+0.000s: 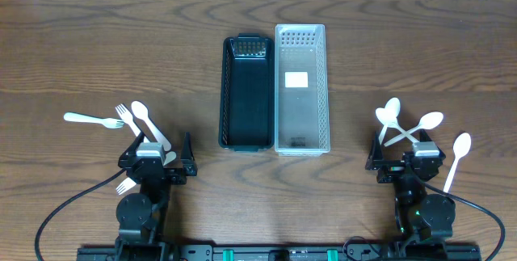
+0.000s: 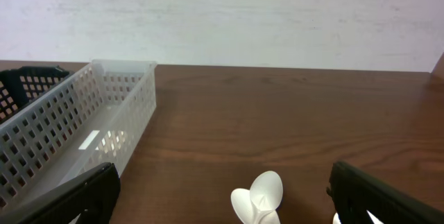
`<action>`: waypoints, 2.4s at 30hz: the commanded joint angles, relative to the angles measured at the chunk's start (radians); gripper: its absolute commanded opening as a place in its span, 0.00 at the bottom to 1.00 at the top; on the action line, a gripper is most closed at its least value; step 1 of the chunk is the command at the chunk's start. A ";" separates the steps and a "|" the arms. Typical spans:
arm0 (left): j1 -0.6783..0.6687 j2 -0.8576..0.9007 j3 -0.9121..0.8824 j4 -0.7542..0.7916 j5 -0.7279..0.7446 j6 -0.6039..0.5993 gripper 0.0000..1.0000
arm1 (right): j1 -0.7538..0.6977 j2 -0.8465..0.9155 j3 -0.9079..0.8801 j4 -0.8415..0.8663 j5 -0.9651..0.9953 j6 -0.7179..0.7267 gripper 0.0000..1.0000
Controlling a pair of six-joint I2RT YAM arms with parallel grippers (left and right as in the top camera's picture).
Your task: Pack container
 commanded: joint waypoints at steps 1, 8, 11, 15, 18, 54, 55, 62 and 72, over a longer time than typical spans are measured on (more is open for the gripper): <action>0.002 0.002 -0.017 -0.038 -0.005 -0.001 0.98 | 0.008 -0.007 -0.004 -0.003 -0.008 -0.011 0.99; 0.002 0.002 -0.017 -0.038 -0.005 -0.001 0.98 | 0.008 -0.007 -0.004 -0.003 -0.008 -0.011 0.99; 0.002 0.002 -0.017 -0.038 -0.005 -0.001 0.98 | 0.008 -0.007 -0.004 -0.003 -0.008 -0.011 0.99; 0.002 0.002 -0.017 -0.038 -0.005 -0.001 0.98 | 0.008 -0.007 -0.004 -0.003 -0.008 -0.011 0.99; 0.002 0.002 -0.017 -0.038 -0.005 -0.001 0.98 | 0.008 -0.007 -0.004 -0.003 -0.008 -0.011 0.99; 0.002 0.002 -0.017 -0.037 -0.005 -0.001 0.98 | 0.008 -0.005 -0.004 -0.004 -0.016 0.045 0.99; 0.002 0.002 -0.017 -0.032 -0.008 -0.001 0.98 | 0.008 -0.004 -0.004 -0.003 -0.015 0.078 0.99; 0.002 0.017 0.062 -0.126 0.094 -0.199 0.98 | 0.008 0.028 0.005 -0.002 -0.148 0.336 0.99; 0.003 0.495 0.691 -0.570 0.092 -0.097 0.98 | -0.006 0.429 0.402 -0.186 -0.148 0.233 0.99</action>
